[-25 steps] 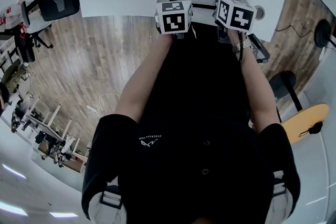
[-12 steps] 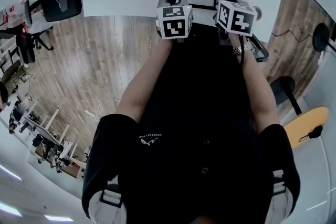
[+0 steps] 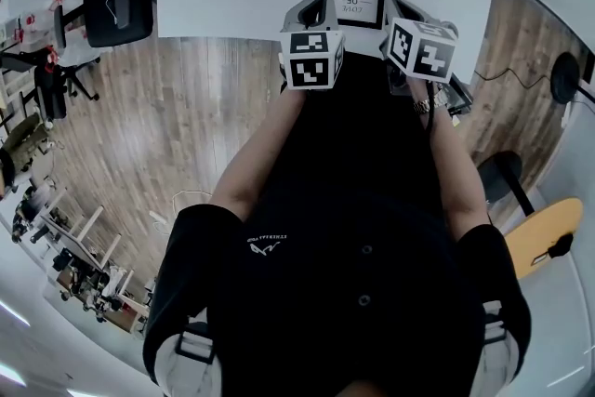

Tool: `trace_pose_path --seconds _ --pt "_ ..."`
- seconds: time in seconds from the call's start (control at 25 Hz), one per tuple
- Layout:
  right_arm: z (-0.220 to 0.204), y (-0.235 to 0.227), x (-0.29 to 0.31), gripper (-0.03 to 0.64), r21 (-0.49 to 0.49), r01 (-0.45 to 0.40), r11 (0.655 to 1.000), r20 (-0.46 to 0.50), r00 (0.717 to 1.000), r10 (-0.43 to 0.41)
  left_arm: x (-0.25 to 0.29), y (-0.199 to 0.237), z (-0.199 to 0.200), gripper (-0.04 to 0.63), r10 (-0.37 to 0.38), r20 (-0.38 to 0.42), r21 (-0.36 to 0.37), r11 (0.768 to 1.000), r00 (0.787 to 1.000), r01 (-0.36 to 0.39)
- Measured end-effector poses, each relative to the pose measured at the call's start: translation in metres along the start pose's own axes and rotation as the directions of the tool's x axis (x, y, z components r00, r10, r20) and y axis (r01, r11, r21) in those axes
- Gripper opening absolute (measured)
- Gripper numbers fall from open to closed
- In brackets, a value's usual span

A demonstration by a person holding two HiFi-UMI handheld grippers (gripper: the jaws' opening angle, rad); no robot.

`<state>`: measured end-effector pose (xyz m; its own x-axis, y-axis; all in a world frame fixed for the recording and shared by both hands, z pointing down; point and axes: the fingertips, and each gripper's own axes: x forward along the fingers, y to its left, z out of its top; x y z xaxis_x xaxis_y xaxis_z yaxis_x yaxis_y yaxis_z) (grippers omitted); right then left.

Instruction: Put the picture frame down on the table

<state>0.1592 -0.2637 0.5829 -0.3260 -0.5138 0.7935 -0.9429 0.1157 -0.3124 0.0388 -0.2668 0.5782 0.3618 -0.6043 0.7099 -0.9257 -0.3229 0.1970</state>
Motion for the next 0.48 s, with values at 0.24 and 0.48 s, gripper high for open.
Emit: trace_pose_path --seconds 0.24,0.48 --pt "0.012 0.008 -0.019 -0.002 -0.026 -0.015 1.000 0.050 0.999 0.017 -0.016 -0.007 0.021 0.008 -0.014 0.060 0.029 1.000 0.998 0.013" --pt "0.028 0.017 -0.042 -0.002 -0.027 -0.033 0.999 0.110 0.993 0.035 -0.033 -0.013 0.039 0.008 -0.021 0.108 0.036 0.999 0.994 0.017"
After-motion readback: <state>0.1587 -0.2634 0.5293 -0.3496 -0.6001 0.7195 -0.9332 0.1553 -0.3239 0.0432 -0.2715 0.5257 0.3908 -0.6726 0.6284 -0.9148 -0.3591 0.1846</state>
